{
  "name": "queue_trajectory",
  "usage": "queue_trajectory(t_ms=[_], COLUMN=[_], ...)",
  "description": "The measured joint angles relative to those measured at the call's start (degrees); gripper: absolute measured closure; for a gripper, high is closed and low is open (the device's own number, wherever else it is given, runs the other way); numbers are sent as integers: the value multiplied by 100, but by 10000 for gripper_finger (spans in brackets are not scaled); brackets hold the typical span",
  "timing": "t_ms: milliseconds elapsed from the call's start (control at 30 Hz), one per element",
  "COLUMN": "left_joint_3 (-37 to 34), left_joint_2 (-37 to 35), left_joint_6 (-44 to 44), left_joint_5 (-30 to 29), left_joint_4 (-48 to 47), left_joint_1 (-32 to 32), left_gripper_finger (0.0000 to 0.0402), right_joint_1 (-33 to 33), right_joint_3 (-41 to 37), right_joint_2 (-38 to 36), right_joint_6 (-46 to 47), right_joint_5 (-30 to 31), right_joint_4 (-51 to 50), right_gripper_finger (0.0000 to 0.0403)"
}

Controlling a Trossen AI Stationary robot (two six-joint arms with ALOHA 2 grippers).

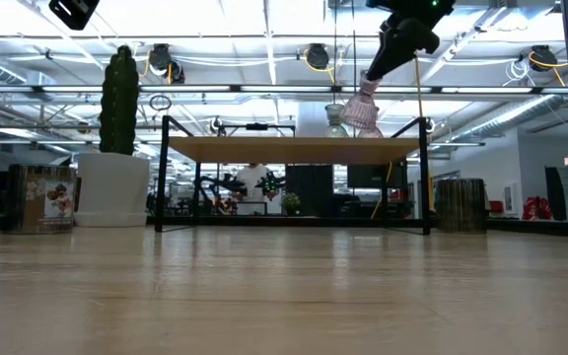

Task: Pick & Place candle stick holders
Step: Put the pink scented candle on the shelf

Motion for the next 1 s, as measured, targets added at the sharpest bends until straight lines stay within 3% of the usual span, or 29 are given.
queue_trajectory(t_ms=[333,1000], left_joint_3=[0,0], left_joint_2=[0,0], left_joint_6=[4,8], left_joint_5=[0,-2], left_joint_4=[0,0], left_joint_1=[0,-2], left_gripper_finger=[380,380], right_joint_1=[-217,-223], right_joint_3=[4,11], right_joint_2=[88,345], right_joint_6=[-189,-397], right_joint_5=[-302,-175], right_joint_4=[-75,-137], right_gripper_finger=[385,368])
